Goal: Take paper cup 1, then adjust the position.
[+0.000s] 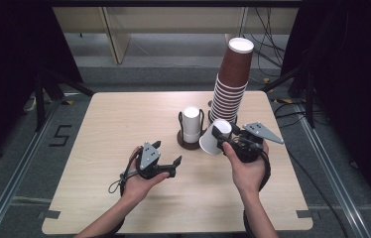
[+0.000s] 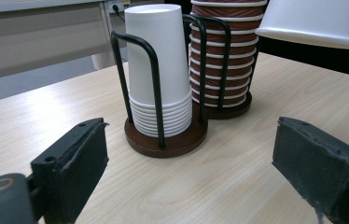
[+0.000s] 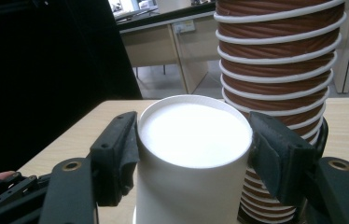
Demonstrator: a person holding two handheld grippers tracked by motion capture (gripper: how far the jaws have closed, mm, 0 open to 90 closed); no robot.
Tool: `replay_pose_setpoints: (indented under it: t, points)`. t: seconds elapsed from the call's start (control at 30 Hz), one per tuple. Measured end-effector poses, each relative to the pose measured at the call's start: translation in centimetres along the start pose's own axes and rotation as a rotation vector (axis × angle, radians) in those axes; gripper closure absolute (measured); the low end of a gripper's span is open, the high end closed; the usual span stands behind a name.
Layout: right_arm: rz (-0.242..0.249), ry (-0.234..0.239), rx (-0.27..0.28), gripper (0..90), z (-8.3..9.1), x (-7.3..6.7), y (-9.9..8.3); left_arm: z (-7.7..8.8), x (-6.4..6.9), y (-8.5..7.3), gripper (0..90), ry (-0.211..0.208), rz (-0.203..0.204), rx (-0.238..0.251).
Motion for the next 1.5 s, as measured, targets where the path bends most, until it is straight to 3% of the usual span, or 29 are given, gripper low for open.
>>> replay_pose_setpoints:
  t: [0.03, 0.17, 0.23, 0.33, 0.37, 0.4, 0.43, 0.5, 0.53, 0.6, 0.73, 0.8, 0.83, 0.87, 0.9, 0.93, 1.1, 1.23, 1.33, 1.37, 1.4, 1.5]
  points:
    - [0.003, -0.010, 0.004, 36.1, 0.0, 0.1, -0.1, 0.2, 0.0, 0.0, 9.6, -0.004, -0.003, -0.001]
    - [-0.070, 0.020, 0.002, 36.0, 0.1, 0.2, -0.4, 1.1, 0.0, 0.0, 9.8, -0.052, -0.010, 0.016]
    - [-0.082, 0.017, 0.005, 36.1, 0.0, 0.2, -0.6, 1.3, 0.0, -0.1, 9.9, -0.063, -0.008, 0.017]
    - [-0.189, 0.042, 0.007, 36.1, -0.2, 0.5, -1.4, 1.7, 0.1, -0.2, 9.8, -0.086, -0.016, 0.018]
    - [-0.189, 0.042, 0.007, 36.1, -0.2, 0.5, -1.4, 1.7, 0.2, -0.2, 9.8, -0.093, -0.012, 0.022]
    - [-0.256, 0.062, 0.009, 36.1, -0.3, 0.6, -1.9, 1.8, 0.3, -0.2, 9.8, -0.098, -0.015, 0.022]
    - [-0.256, 0.062, 0.009, 36.1, -0.3, 0.6, -1.9, 1.8, 0.4, -0.1, 9.8, -0.104, -0.010, 0.027]
    - [-0.346, 0.091, 0.005, 36.1, -0.4, 0.6, -2.6, 1.8, 0.5, 0.0, 9.4, -0.123, -0.014, 0.045]
    - [-0.346, 0.091, 0.005, 36.1, -0.4, 0.6, -2.6, 1.9, 0.6, 0.1, 9.4, -0.129, -0.019, 0.041]
    - [-0.403, 0.106, 0.015, 36.1, -0.5, 1.0, -3.0, 1.9, 0.8, 0.3, 8.7, -0.153, -0.034, 0.047]
    - [-0.450, 0.128, 0.031, 36.1, -0.8, 1.1, -3.1, 1.9, 0.9, 0.5, 7.2, -0.170, -0.023, 0.060]
    - [-0.489, 0.153, 0.031, 36.1, -1.0, 1.0, -3.2, 1.9, 1.0, 0.7, 5.7, -0.179, -0.020, 0.068]
    - [-0.541, 0.161, 0.023, 36.1, -1.0, 0.7, -3.1, 1.8, 1.0, 0.7, 5.3, -0.185, -0.028, 0.075]
    - [-0.513, 0.165, 0.030, 36.1, -1.1, 0.8, -3.3, 1.8, 1.1, 0.8, 4.6, -0.188, -0.029, 0.074]
    - [-0.525, 0.181, 0.038, 36.1, -1.2, 0.7, -3.2, 1.7, 1.1, 0.8, 3.5, -0.186, -0.030, 0.076]
    - [-0.584, 0.187, 0.029, 36.1, -1.4, 0.6, -3.4, 1.7, 1.2, 0.9, 3.1, -0.192, -0.032, 0.079]
    - [-0.586, 0.195, 0.032, 36.1, -1.6, 0.7, -3.6, 1.5, 1.9, 0.9, 1.1, -0.217, -0.049, 0.091]
    - [-0.646, 0.214, 0.027, 36.1, -1.5, 0.7, -3.8, 1.4, 1.8, 0.8, 0.2, -0.224, -0.061, 0.088]
    - [-0.615, 0.206, 0.041, 36.1, -1.7, 0.7, -4.1, 1.5, 1.5, 0.9, 0.0, -0.237, -0.065, 0.094]
    - [-0.682, 0.230, 0.025, 36.1, -1.7, 0.4, -4.1, 1.5, 1.3, 0.9, 0.0, -0.245, -0.070, 0.103]
    - [-0.660, 0.226, 0.033, 36.1, -1.9, 0.4, -4.3, 1.6, 1.2, 0.9, 0.0, -0.245, -0.073, 0.097]
    - [-0.674, 0.242, 0.041, 36.1, -2.1, 0.1, -4.4, 1.7, 1.0, 1.0, 0.0, -0.253, -0.084, 0.095]
Point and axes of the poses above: each handheld gripper's, and its own axes: z roughly backward along the jaws, y roughly out of its top, x roughly to its right, the point moved 1 cm from there along -z, roughly forward along the jaws, and after that the axes turned 10 degrees about z, right-handed, at the moved point
